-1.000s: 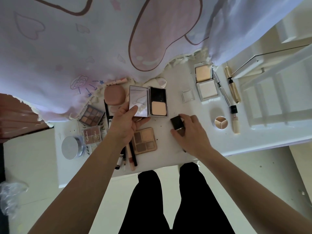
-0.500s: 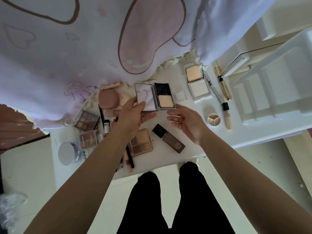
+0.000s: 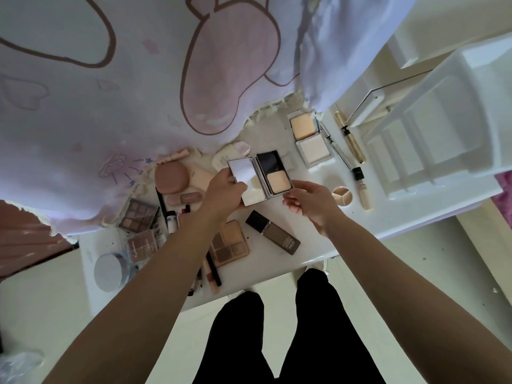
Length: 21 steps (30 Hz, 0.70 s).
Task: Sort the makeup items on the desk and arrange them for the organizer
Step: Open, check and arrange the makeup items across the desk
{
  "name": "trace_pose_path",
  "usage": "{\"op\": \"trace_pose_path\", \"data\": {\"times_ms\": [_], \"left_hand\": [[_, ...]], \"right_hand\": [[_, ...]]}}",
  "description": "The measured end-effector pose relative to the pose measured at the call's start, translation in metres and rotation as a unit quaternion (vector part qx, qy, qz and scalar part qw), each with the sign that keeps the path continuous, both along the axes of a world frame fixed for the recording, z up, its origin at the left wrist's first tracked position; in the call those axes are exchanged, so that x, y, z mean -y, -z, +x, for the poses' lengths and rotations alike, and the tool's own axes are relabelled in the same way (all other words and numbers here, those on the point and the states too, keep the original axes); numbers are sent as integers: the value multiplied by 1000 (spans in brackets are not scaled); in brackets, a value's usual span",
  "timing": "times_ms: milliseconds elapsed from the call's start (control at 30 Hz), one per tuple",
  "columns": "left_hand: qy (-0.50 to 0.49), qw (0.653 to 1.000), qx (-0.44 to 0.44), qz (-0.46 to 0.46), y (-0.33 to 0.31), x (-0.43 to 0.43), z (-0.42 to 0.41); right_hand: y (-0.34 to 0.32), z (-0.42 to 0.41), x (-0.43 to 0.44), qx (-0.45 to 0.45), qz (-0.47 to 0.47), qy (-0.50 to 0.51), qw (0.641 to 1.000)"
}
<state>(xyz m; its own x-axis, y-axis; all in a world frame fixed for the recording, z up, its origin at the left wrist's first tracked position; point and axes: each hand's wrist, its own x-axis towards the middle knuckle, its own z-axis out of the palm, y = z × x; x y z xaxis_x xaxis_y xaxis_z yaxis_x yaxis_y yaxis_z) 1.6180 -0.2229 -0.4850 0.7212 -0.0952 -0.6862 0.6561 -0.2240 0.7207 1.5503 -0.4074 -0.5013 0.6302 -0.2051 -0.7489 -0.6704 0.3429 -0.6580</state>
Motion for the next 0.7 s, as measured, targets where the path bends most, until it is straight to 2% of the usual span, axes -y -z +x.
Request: {"op": "trace_pose_path", "data": {"times_ms": [200, 333, 400, 433, 467, 500, 533, 600, 667, 700], "left_hand": [[0, 1000, -7, -12, -4, 8, 2], [-7, 997, -51, -52, -9, 17, -2], [25, 999, 12, 26, -8, 19, -4], [57, 989, 96, 98, -4, 17, -5], [101, 957, 205, 180, 0, 14, -3], [156, 901, 305, 264, 6, 9, 0], [218, 839, 368, 336, 13, 4, 7], [342, 755, 371, 418, 24, -5, 22], [416, 713, 345, 446, 33, -14, 33], [424, 705, 349, 449, 37, -19, 35]], "right_hand": [[6, 4, 0, 16, -11, 23, 1000], [5, -2, 10, 36, 82, 97, 991], [4, -9, 15, 46, 107, 120, 986], [3, -13, 17, 50, 112, 128, 984], [4, -15, 18, 52, 114, 136, 983], [4, -18, 20, 53, 117, 145, 981], [4, -20, 21, 53, 116, 156, 980], [2, -21, 23, 52, 107, 177, 977], [3, -21, 23, 56, 99, 192, 975], [3, -21, 23, 58, 98, 198, 974]]}}
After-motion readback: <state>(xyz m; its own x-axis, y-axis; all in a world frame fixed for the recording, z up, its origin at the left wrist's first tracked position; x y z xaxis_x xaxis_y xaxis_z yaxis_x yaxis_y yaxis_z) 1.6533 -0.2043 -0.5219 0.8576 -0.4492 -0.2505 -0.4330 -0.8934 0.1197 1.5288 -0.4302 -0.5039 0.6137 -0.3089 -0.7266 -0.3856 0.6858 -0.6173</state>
